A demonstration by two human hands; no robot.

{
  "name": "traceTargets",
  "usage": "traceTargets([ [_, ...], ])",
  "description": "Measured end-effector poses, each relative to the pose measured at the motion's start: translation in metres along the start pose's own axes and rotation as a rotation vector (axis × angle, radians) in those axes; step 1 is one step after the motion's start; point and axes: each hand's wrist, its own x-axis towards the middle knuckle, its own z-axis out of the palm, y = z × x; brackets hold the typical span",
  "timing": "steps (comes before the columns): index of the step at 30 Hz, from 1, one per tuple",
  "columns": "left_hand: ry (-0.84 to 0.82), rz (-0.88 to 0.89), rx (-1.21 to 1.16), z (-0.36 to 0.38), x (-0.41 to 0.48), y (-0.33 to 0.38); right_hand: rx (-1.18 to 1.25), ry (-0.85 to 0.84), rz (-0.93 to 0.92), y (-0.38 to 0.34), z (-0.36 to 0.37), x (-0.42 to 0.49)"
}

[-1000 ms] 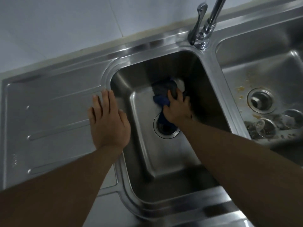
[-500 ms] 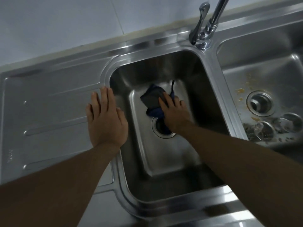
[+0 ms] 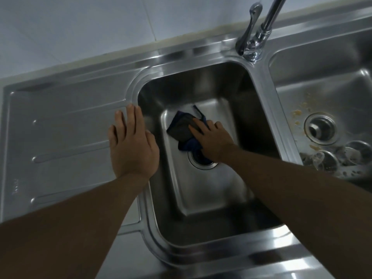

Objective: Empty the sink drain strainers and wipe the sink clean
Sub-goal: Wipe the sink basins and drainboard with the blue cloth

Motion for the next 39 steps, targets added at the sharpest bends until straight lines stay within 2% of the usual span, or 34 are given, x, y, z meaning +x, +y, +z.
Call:
traceTargets([
  [5, 0.008, -0.003, -0.005, -0.001, 0.001, 0.002, 0.159, -0.014, 0.492, 0.02, -0.014, 0.009],
  [8, 0.003, -0.009, -0.001, -0.002, 0.0, 0.003, 0.204, -0.048, 0.605, 0.025, -0.017, 0.013],
  [13, -0.009, -0.017, 0.003, -0.003, -0.001, 0.005, 0.588, -0.065, 0.785, -0.006, -0.022, 0.035],
  [15, -0.012, -0.017, 0.005, -0.004, -0.001, 0.005, 0.567, -0.055, 0.672, -0.022, -0.022, 0.046],
  [19, -0.011, -0.029, -0.001, -0.004, -0.001, 0.007, 0.343, -0.022, 0.067, -0.053, -0.015, 0.047],
  [20, -0.009, -0.032, -0.001, -0.004, -0.001, 0.007, 0.305, -0.017, -0.026, -0.054, -0.013, 0.046],
  [22, -0.002, -0.032, 0.0, -0.004, -0.001, 0.006, 0.287, -0.009, 0.002, -0.05, -0.015, 0.05],
  [25, 0.009, -0.025, 0.0, -0.004, -0.001, 0.006, 0.406, -0.039, 0.321, -0.048, -0.022, 0.059],
  [26, 0.011, -0.023, 0.004, -0.003, -0.001, 0.006, 0.434, -0.057, 0.349, -0.051, -0.025, 0.06],
  [27, 0.009, -0.023, 0.009, -0.003, -0.001, 0.005, 0.438, -0.062, 0.309, -0.055, -0.026, 0.059],
  [31, -0.011, -0.019, 0.022, -0.003, 0.0, 0.004, 0.273, -0.034, -0.092, -0.066, -0.009, 0.018],
  [34, -0.007, -0.014, 0.015, -0.002, 0.0, 0.002, 0.168, 0.027, -0.157, -0.036, -0.001, 0.001],
  [36, -0.002, -0.005, 0.002, -0.001, 0.0, 0.002, 0.094, 0.022, -0.054, -0.01, -0.005, 0.005],
  [39, 0.01, 0.0, -0.009, 0.0, -0.001, 0.002, 0.094, -0.078, 0.22, 0.022, -0.016, 0.013],
])
